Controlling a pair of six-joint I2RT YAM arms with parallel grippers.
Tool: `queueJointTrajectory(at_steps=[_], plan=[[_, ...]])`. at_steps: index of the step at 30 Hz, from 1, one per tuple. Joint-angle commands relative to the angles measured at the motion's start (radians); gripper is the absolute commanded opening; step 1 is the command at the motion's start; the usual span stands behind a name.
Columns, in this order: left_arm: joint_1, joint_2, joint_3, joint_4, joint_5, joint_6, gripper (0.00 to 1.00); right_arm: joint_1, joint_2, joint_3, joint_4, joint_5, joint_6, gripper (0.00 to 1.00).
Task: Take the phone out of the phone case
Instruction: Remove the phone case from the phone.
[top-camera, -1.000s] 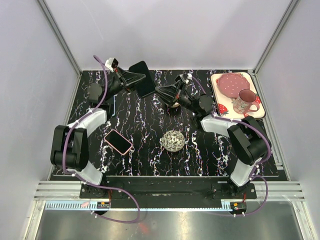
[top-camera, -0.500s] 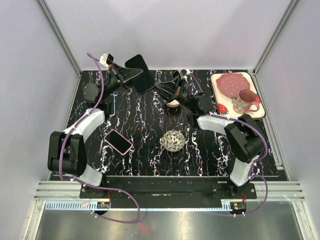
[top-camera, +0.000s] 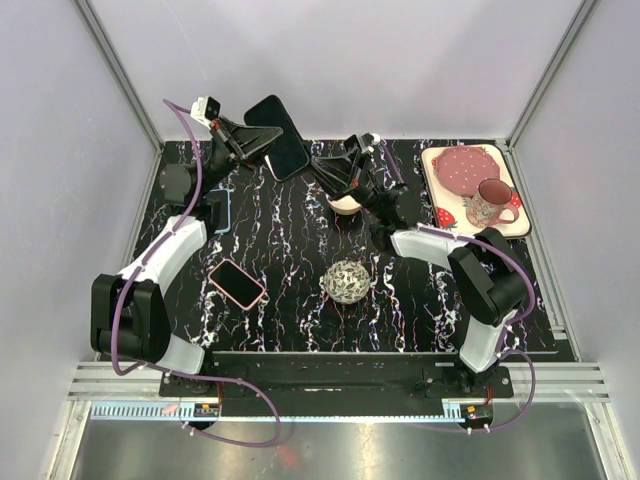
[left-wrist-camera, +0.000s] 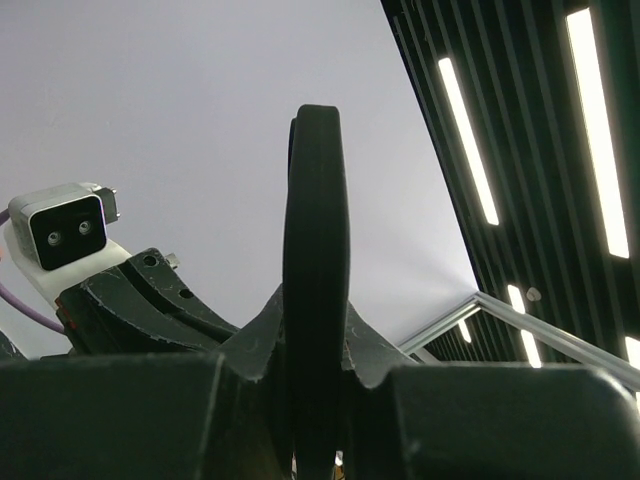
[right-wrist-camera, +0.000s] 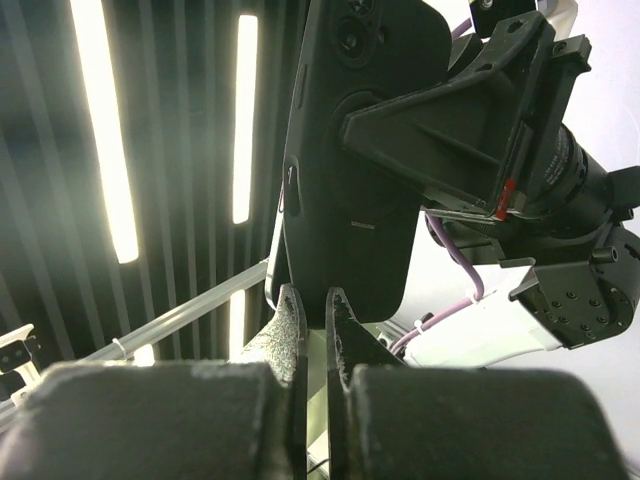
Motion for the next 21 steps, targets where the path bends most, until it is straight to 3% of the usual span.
queueJointTrajectory(at_steps=[1, 5, 7, 8, 9, 12, 13, 14, 15, 18, 21], plan=[[-0.081, -0.129, 0.102, 0.503, 0.003, -0.171, 0.0, 0.003, 0.08, -0.062, 0.026, 0.025, 0.043, 0.0], [-0.085, -0.138, 0.102, 0.502, 0.015, -0.177, 0.0, 0.002, 0.071, -0.146, -0.023, 0.015, -0.016, 0.0], [-0.087, -0.146, 0.087, 0.497, 0.033, -0.177, 0.0, -0.001, 0.037, -0.181, -0.171, -0.014, -0.117, 0.0], [-0.09, -0.153, 0.081, 0.488, 0.044, -0.173, 0.0, 0.0, -0.015, -0.186, -0.251, -0.024, -0.165, 0.0], [-0.093, -0.157, 0.072, 0.476, 0.058, -0.165, 0.0, -0.001, -0.047, -0.183, -0.45, -0.035, -0.282, 0.0], [-0.113, -0.17, 0.063, 0.372, 0.147, -0.102, 0.0, -0.001, -0.153, -0.119, -0.842, -0.006, -0.512, 0.0], [-0.117, -0.175, 0.058, 0.317, 0.179, -0.064, 0.0, -0.001, -0.168, -0.087, -0.903, 0.003, -0.55, 0.0], [-0.123, -0.18, 0.052, 0.293, 0.194, -0.047, 0.0, -0.005, -0.188, -0.074, -0.972, 0.008, -0.6, 0.04], [-0.128, -0.184, 0.04, 0.263, 0.205, -0.033, 0.0, -0.002, -0.193, -0.06, -0.995, 0.006, -0.618, 0.15], [-0.139, -0.184, 0.017, 0.236, 0.236, -0.005, 0.0, -0.006, -0.182, 0.001, -1.041, -0.015, -0.659, 0.28], [-0.146, -0.174, -0.002, 0.241, 0.254, -0.002, 0.0, -0.006, -0.165, 0.047, -1.064, -0.041, -0.685, 0.31]])
